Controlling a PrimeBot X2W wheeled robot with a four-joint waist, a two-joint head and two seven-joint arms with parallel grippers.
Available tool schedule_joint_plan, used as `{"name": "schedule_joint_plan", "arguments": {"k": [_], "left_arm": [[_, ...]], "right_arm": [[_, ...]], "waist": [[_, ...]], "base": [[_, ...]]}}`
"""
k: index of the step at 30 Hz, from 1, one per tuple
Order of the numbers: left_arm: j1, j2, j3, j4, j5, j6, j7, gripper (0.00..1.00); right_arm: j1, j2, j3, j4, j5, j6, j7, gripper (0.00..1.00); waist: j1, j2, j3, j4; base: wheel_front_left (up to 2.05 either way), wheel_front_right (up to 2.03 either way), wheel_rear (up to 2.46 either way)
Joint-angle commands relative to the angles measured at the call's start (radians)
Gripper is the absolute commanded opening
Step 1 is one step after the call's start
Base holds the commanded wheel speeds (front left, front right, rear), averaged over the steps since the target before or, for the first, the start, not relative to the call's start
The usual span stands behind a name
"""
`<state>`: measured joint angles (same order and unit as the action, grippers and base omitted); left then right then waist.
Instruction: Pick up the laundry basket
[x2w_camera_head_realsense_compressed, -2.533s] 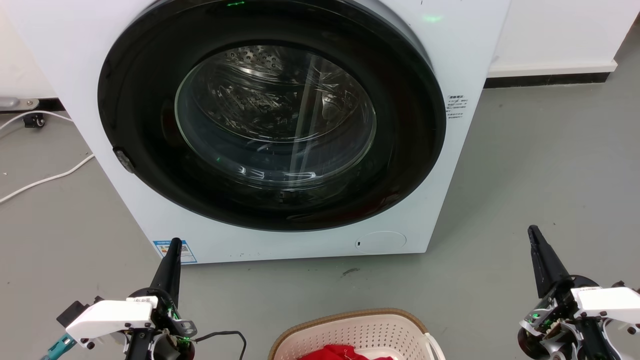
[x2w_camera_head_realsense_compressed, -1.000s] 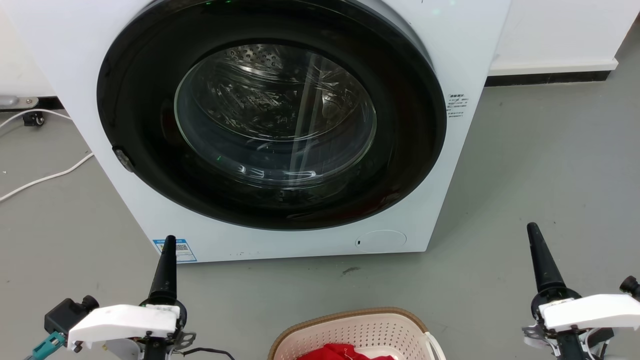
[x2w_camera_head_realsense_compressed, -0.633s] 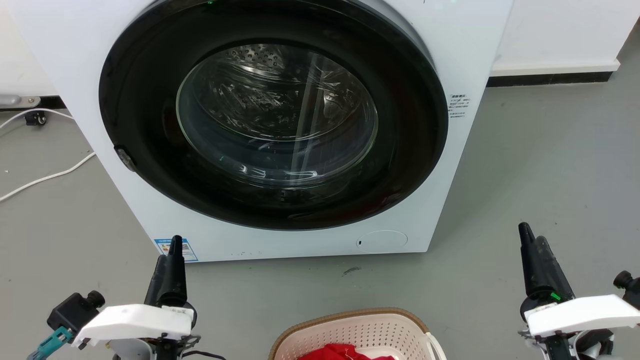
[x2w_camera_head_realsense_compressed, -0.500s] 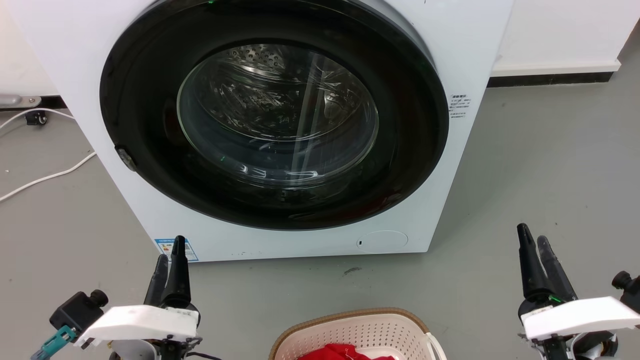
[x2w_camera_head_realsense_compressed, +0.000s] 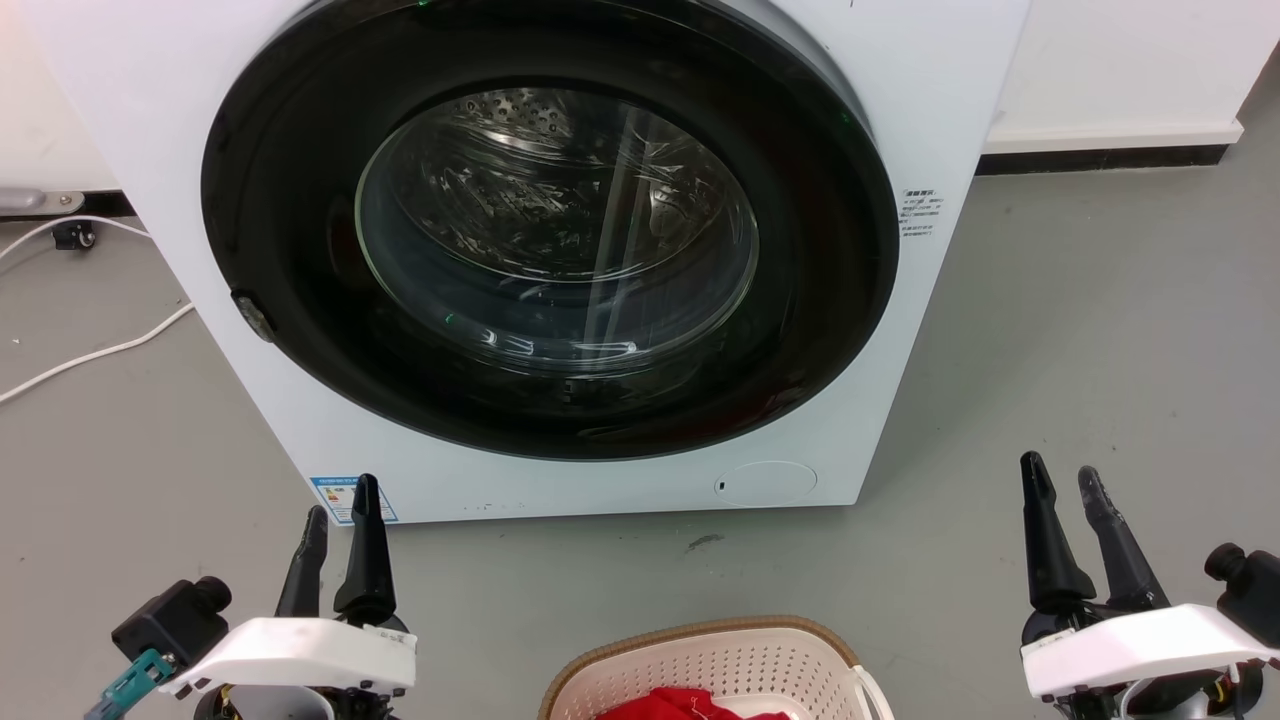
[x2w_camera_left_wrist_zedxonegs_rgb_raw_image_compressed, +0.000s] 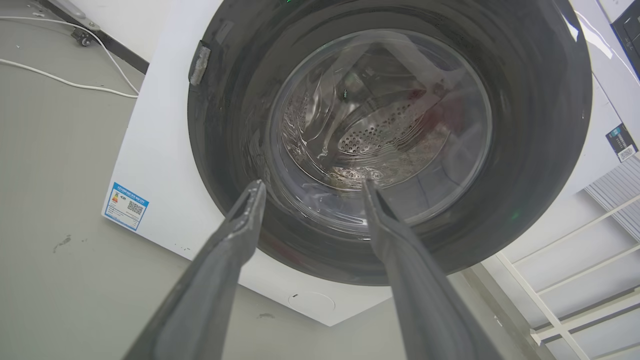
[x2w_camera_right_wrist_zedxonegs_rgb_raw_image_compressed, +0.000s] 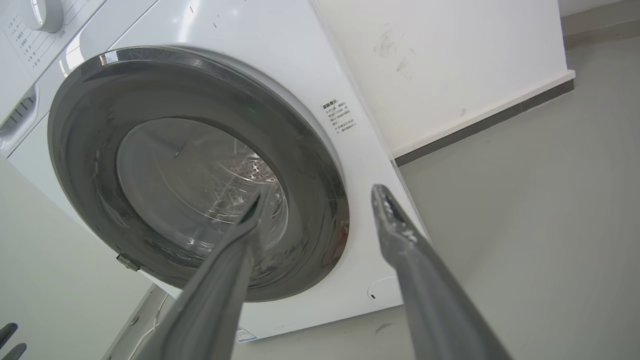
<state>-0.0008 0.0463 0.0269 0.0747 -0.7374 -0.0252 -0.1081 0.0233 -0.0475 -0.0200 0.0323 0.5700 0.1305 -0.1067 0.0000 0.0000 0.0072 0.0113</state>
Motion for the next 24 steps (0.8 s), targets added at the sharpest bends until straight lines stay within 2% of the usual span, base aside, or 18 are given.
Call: {"name": "schedule_joint_plan", "arguments": {"k": [1,24], "left_arm": [[0.002,0.004,-0.003,-0.017,0.031,0.003,-0.010,1.00],[0.043,0.005,-0.028,-0.030,0.316,0.012,-0.075,1.00]], "right_arm": [[-0.001,-0.004,0.003,-0.020,-0.032,0.000,-0.011,1.00],[0.048,-0.004,0.001,-0.078,-0.314,0.000,-0.076,1.00]], "waist": [[0.0000,0.0000,0.000,0.000],[0.0000,0.0000,-0.004,0.007]], "base": [[0.00,0.00,0.00],[0.00,0.00,0.00]]}}
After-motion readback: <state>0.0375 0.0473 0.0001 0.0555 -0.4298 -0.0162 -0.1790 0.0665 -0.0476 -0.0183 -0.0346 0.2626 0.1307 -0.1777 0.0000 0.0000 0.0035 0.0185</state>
